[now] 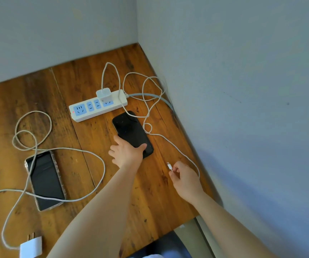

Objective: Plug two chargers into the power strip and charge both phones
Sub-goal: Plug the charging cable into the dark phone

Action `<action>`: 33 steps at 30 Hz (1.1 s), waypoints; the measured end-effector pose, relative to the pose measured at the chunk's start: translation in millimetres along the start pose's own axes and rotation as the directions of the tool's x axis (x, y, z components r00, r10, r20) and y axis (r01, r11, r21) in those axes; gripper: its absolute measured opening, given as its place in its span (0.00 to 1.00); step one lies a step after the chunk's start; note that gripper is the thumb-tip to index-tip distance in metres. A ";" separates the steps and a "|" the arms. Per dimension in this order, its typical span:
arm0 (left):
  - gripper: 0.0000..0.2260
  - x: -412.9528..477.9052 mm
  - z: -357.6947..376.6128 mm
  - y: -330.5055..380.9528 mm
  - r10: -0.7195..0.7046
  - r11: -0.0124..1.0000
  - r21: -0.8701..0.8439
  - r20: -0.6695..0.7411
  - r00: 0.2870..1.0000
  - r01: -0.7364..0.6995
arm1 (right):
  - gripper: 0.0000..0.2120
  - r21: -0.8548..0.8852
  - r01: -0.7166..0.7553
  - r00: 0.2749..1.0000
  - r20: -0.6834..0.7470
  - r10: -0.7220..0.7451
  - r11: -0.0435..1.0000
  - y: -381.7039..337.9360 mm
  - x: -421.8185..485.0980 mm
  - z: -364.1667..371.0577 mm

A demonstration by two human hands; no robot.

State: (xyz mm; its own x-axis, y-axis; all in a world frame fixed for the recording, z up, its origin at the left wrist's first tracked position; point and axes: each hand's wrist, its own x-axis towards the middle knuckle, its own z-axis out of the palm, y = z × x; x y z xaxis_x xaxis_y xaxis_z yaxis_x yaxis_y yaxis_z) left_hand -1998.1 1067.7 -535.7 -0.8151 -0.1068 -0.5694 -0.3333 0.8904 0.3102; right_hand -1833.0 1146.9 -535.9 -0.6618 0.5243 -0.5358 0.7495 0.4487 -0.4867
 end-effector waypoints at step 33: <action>0.18 -57.9 -169.3 -45.2 0.048 0.339 -0.838 0.469 0.882 0.427 | 0.13 0.372 0.304 0.944 0.003 -0.329 0.877 -161.9 -57.1 -79.8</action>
State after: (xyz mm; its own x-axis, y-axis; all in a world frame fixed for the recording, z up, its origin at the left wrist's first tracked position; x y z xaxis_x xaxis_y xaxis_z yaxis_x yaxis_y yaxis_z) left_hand -2016.0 958.8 -387.8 -0.5127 0.1564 -0.8442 -0.8584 -0.1152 0.4999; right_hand -1915.3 1102.1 -371.5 -0.8716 0.3454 -0.3480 0.4504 0.2835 -0.8466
